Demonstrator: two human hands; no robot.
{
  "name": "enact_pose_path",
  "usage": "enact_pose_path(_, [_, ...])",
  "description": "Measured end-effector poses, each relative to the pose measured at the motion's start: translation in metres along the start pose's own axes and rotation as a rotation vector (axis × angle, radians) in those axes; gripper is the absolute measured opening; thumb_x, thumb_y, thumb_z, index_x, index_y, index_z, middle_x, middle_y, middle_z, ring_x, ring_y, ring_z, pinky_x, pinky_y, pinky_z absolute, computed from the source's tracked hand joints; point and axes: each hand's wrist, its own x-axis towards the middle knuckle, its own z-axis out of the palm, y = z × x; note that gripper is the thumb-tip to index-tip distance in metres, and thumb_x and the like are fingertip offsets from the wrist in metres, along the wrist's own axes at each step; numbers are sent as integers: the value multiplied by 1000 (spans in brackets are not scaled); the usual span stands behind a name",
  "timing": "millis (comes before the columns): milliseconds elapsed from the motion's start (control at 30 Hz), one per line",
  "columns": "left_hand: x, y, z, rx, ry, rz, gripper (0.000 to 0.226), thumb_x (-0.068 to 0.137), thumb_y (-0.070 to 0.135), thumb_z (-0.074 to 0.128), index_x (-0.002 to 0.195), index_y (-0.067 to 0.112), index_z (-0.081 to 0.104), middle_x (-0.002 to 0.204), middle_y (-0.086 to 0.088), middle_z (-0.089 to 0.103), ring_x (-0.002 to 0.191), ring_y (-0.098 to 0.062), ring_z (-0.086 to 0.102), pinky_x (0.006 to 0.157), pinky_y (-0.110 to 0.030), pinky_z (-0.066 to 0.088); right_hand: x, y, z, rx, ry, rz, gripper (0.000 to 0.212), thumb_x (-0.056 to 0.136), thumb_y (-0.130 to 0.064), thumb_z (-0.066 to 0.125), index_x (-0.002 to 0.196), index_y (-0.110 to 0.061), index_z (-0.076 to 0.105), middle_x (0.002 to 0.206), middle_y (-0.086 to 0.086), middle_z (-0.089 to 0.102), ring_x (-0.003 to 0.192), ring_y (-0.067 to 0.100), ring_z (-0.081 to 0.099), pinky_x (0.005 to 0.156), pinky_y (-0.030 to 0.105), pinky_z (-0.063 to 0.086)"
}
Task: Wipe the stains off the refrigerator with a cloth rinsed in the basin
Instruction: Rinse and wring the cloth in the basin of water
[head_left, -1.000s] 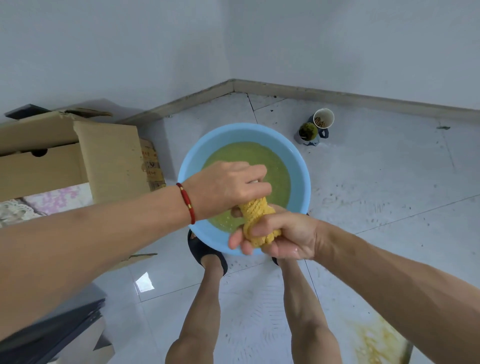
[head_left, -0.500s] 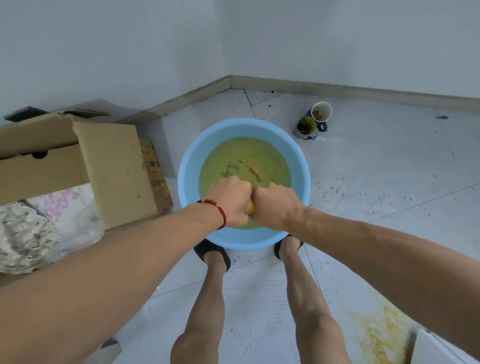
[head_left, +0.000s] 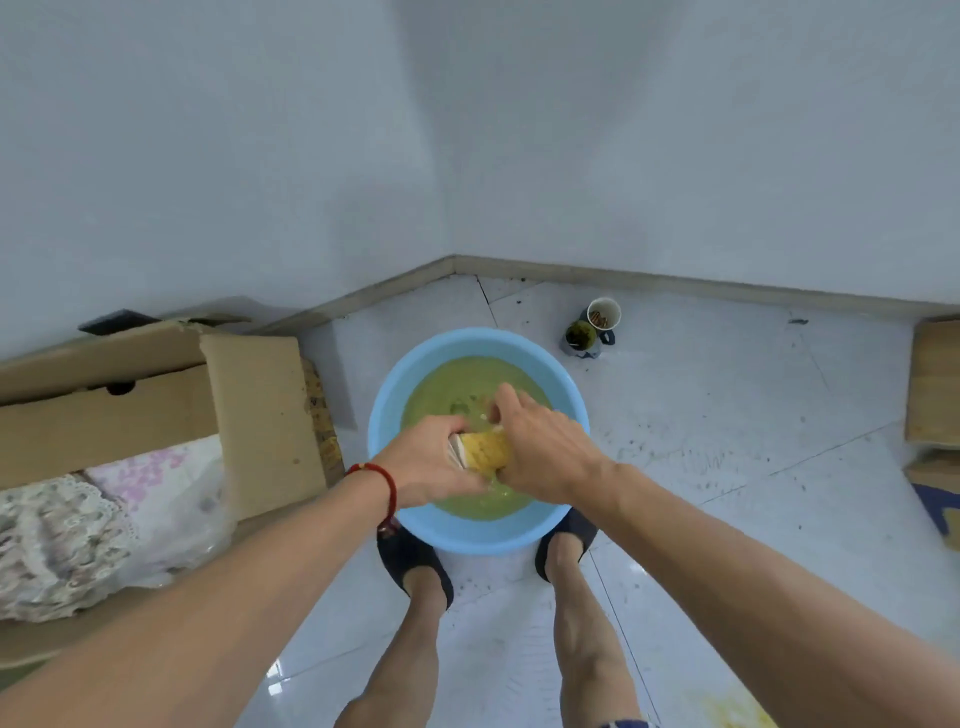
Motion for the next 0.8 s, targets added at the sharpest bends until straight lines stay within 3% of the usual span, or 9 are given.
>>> enact_pose_path(67, [-42,23,-37,-187,39,66,34,76,31,90,103,23,72,90,0,70,73,-7,64,62,-20,53,-25,-26,-36,163,12,46,52,79,-29,83,112,-20,44,111,0,54,91,22,58,72,33,47])
enact_pose_path(167, [-100,64,-82,-350,128,223,30,79,16,88,106,20,75,105,-9,71,88,-19,70,75,-33,63,-73,-68,-90,396,70,111,55,73,-46,91,109,-23,55,96,-8,64,80,8,61,62,19,43])
enact_pose_path(233, [-143,96,-111,-360,137,369,28,79,7,86,101,22,75,110,-6,74,101,-24,72,87,-37,62,-117,-100,-130,644,148,95,43,78,-45,89,103,-23,62,86,-10,67,71,3,63,63,17,48])
enact_pose_path(367, [-191,148,-135,-531,117,631,26,86,-13,68,82,10,57,121,-11,73,105,-21,70,87,-31,57,-185,-133,-177,1114,321,-26,35,98,-33,71,125,-12,61,99,7,73,89,20,72,83,42,58])
enact_pose_path(467, [-215,188,-132,-541,44,761,29,90,-14,63,89,9,46,94,-11,76,81,-20,68,72,-28,57,-227,-143,-190,1381,451,-118,45,96,-22,69,138,-16,52,124,11,67,115,30,64,101,52,48])
enact_pose_path(567, [-235,226,-122,-372,8,904,31,91,-14,65,105,8,48,99,-13,76,84,-18,69,74,-28,57,-271,-148,-202,1283,647,-104,47,86,-12,76,129,-11,58,120,9,65,111,27,59,97,46,44])
enact_pose_path(633, [-253,249,-113,-200,-12,1021,35,91,-11,64,114,13,53,105,-10,75,90,-17,70,77,-28,57,-303,-154,-210,1172,759,-69,45,83,-20,82,122,-6,62,114,8,67,106,25,62,96,45,46])
enact_pose_path(733, [-276,278,-98,-67,13,1123,39,92,-12,61,119,16,59,108,-4,75,102,-18,72,86,-36,60,-342,-157,-218,1000,900,-72,21,91,-16,80,101,-7,64,105,5,70,99,20,70,90,39,56])
enact_pose_path(800, [-285,287,-89,-2,74,1119,41,91,-7,65,119,22,62,103,-3,76,97,-18,74,86,-40,61,-360,-156,-221,948,1034,-84,17,93,-7,76,92,-10,59,98,-1,70,91,15,69,84,35,57])
